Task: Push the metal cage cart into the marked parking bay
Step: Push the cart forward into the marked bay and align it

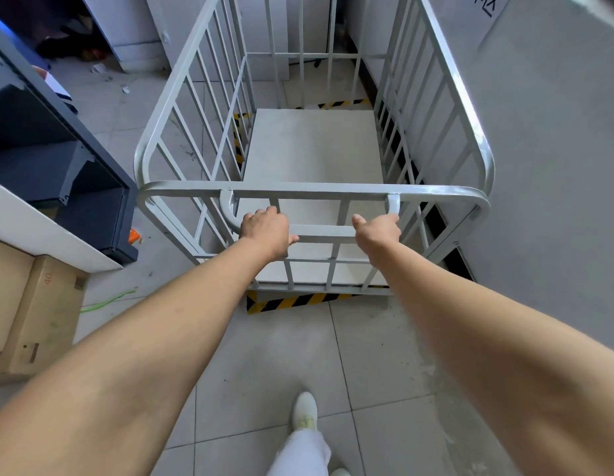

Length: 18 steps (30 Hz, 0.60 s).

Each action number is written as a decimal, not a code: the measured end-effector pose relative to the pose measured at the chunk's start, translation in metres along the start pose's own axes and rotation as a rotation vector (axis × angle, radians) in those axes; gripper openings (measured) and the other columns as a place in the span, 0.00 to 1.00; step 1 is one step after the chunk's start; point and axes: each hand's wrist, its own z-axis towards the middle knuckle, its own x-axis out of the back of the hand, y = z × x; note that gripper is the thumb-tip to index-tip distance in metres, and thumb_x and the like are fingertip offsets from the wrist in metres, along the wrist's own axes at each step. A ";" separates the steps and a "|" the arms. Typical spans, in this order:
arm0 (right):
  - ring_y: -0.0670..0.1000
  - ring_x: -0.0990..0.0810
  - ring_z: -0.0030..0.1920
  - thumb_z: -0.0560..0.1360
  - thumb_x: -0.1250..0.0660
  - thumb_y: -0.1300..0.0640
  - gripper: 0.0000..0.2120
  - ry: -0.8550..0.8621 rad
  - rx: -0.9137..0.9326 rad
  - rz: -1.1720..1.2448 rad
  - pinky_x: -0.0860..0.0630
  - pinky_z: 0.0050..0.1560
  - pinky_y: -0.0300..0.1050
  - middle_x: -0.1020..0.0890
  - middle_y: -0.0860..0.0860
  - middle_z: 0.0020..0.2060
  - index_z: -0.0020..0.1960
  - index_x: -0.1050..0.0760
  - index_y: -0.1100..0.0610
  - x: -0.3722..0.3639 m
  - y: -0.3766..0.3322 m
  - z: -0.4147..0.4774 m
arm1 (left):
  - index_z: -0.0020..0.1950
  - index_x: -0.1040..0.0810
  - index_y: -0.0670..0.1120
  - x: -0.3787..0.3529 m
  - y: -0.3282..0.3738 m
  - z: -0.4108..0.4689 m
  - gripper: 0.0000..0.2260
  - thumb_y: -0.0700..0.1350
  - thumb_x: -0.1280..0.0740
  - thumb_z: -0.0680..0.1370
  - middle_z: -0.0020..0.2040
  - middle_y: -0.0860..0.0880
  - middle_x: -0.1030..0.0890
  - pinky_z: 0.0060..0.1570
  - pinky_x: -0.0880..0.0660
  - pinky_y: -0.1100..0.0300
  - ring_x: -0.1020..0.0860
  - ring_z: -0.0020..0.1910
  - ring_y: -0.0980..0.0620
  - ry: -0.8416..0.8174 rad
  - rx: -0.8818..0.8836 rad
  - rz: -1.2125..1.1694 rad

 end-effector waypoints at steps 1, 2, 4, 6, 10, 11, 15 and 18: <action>0.62 0.29 0.68 0.79 0.36 0.50 0.34 0.014 -0.033 0.032 0.28 0.64 0.53 0.36 0.62 0.72 0.76 0.49 0.61 0.000 -0.004 0.004 | 0.66 0.27 0.41 0.001 -0.001 0.005 0.24 0.58 0.41 0.80 0.65 0.41 0.27 0.64 0.33 0.49 0.28 0.65 0.42 -0.003 -0.005 0.011; 0.63 0.30 0.68 0.79 0.36 0.51 0.33 0.030 -0.062 0.065 0.29 0.64 0.54 0.36 0.62 0.72 0.76 0.49 0.60 0.000 -0.008 0.011 | 0.66 0.27 0.42 0.003 -0.002 0.010 0.25 0.59 0.42 0.80 0.65 0.42 0.26 0.65 0.34 0.49 0.28 0.65 0.42 -0.017 -0.006 0.015; 0.64 0.33 0.70 0.79 0.37 0.53 0.34 0.032 -0.053 0.080 0.32 0.69 0.58 0.38 0.63 0.73 0.77 0.51 0.60 0.000 -0.011 0.025 | 0.63 0.24 0.42 0.004 -0.006 0.018 0.26 0.62 0.42 0.79 0.62 0.42 0.23 0.63 0.34 0.50 0.25 0.62 0.42 -0.088 0.002 -0.007; 0.66 0.36 0.72 0.79 0.39 0.56 0.34 -0.029 -0.025 0.078 0.36 0.71 0.61 0.40 0.63 0.74 0.78 0.52 0.62 0.000 -0.009 0.036 | 0.58 0.23 0.42 0.004 -0.009 0.023 0.25 0.63 0.42 0.79 0.58 0.42 0.21 0.56 0.30 0.52 0.24 0.59 0.42 -0.149 -0.003 -0.044; 0.63 0.32 0.70 0.80 0.44 0.61 0.28 -0.071 -0.032 0.034 0.30 0.68 0.59 0.36 0.60 0.73 0.78 0.50 0.59 0.004 -0.008 0.049 | 0.55 0.23 0.41 0.009 -0.009 0.027 0.25 0.62 0.41 0.79 0.57 0.41 0.21 0.55 0.27 0.50 0.24 0.59 0.41 -0.195 -0.028 -0.036; 0.61 0.30 0.69 0.81 0.45 0.55 0.25 -0.056 -0.034 -0.034 0.30 0.69 0.56 0.34 0.58 0.72 0.77 0.45 0.58 0.006 -0.010 0.051 | 0.56 0.23 0.40 0.011 -0.007 0.027 0.25 0.61 0.42 0.79 0.58 0.41 0.21 0.56 0.27 0.50 0.25 0.60 0.40 -0.200 -0.035 -0.011; 0.54 0.29 0.53 0.82 0.48 0.49 0.16 -0.058 -0.105 -0.049 0.26 0.63 0.51 0.30 0.53 0.55 0.64 0.35 0.56 0.011 -0.011 0.061 | 0.59 0.23 0.39 0.015 0.002 0.028 0.23 0.58 0.44 0.81 0.60 0.39 0.22 0.57 0.27 0.50 0.25 0.62 0.40 -0.211 -0.045 0.059; 0.56 0.28 0.49 0.80 0.46 0.62 0.24 -0.130 -0.047 0.000 0.20 0.53 0.56 0.29 0.55 0.58 0.74 0.45 0.54 0.010 -0.011 0.071 | 0.57 0.23 0.39 0.016 0.008 0.025 0.23 0.57 0.45 0.82 0.59 0.39 0.22 0.55 0.27 0.51 0.24 0.61 0.40 -0.226 -0.028 0.094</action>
